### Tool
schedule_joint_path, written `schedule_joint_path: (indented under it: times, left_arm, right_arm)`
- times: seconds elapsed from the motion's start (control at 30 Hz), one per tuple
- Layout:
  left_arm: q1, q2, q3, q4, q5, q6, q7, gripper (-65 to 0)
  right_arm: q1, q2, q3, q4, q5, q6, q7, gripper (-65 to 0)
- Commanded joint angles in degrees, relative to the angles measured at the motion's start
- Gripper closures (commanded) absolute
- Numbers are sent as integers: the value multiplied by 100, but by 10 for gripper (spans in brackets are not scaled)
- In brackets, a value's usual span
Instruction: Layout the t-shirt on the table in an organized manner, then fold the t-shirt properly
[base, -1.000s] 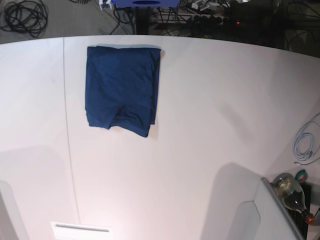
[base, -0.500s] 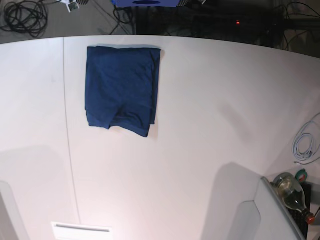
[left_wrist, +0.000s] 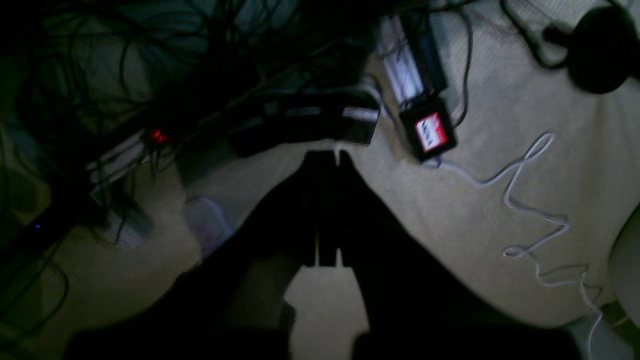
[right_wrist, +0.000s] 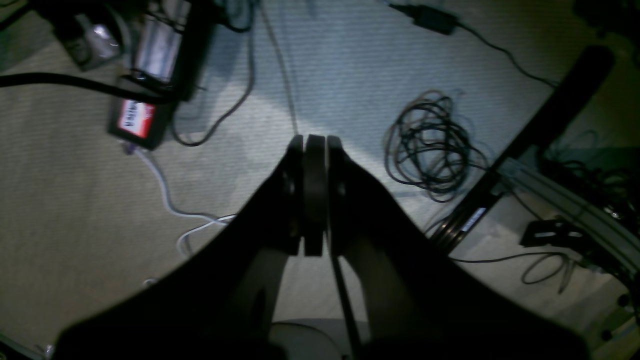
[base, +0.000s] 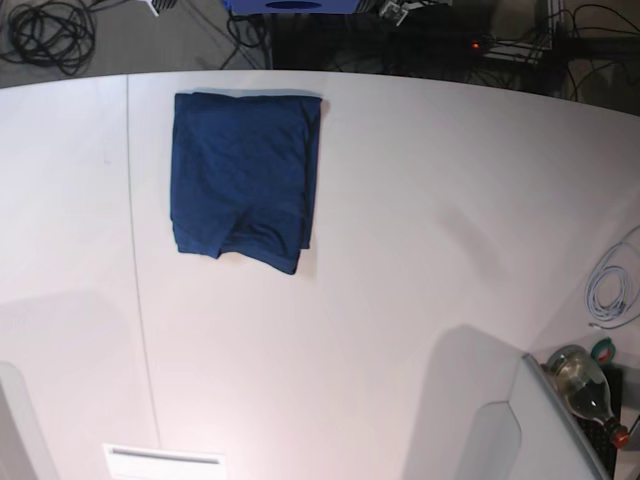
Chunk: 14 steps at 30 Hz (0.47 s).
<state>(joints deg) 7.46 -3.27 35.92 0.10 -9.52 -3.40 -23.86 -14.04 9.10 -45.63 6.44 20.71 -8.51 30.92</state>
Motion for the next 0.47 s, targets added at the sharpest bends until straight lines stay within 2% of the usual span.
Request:
schedule_joint_path:
  times: [0.0,0.17,0.27,0.33,0.43]
  left_arm:
    - [58,6,-10,-10,-20,-34,-45,0]
    - [67,76,-1,-10,-20,-34,-28,0]
    - [76,67,25,-10,24,-34,386,0]
    - [84,-64,25,-10,24,-34,605,0]
    - [84,-214,8,-10,-11,-34,614,0]
  right_arm:
    - [-51,87,-4,-6,17,-32,51,-15]
    - [81,87,-4,-6,17,-32,51,-15]
    - [239,114,-4,-33,17,-32,51,-15]
    - [345,114,-4,-33,17,-32,51,-15]
    - [442,114,-4,-33,17,-32,51,-15]
